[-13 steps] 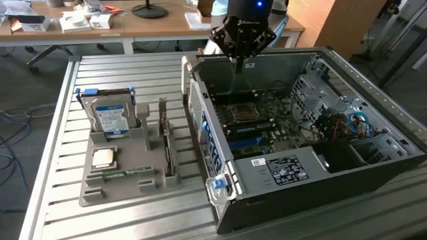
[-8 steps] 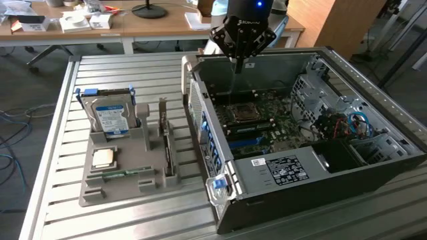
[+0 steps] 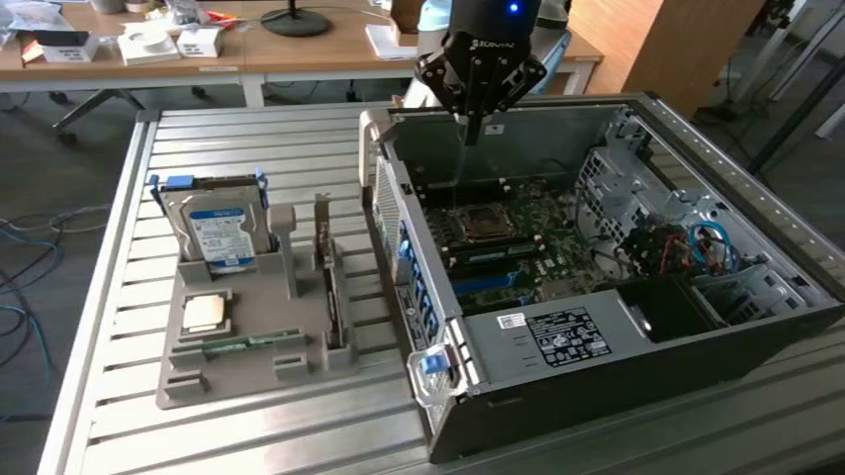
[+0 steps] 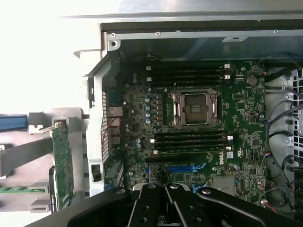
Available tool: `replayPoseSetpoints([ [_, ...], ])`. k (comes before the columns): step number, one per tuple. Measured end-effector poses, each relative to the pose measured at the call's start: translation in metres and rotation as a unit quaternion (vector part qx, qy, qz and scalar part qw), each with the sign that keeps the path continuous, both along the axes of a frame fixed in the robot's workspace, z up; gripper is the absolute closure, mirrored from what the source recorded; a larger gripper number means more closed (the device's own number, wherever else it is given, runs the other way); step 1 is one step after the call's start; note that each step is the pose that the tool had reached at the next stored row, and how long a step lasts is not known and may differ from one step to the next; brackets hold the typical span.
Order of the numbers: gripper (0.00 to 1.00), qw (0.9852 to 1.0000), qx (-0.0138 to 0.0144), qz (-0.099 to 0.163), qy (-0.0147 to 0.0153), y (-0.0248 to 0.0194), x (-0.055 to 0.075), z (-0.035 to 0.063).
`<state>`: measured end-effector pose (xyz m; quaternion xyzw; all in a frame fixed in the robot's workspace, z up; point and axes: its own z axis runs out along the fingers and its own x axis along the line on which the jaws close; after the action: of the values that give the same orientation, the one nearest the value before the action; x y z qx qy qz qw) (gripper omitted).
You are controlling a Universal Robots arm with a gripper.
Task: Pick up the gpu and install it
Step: 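Reach for the gpu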
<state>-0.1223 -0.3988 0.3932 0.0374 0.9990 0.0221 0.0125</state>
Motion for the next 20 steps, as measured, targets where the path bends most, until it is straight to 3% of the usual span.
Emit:
replayPoseSetpoints([
  [8,0.89,1.0000,0.0000,0.000,0.0001,0.0000,-0.013,-0.0001],
  [20,0.89,1.0000,0.0000,0.000,0.0000,0.0002,-0.045,-0.0006],
])
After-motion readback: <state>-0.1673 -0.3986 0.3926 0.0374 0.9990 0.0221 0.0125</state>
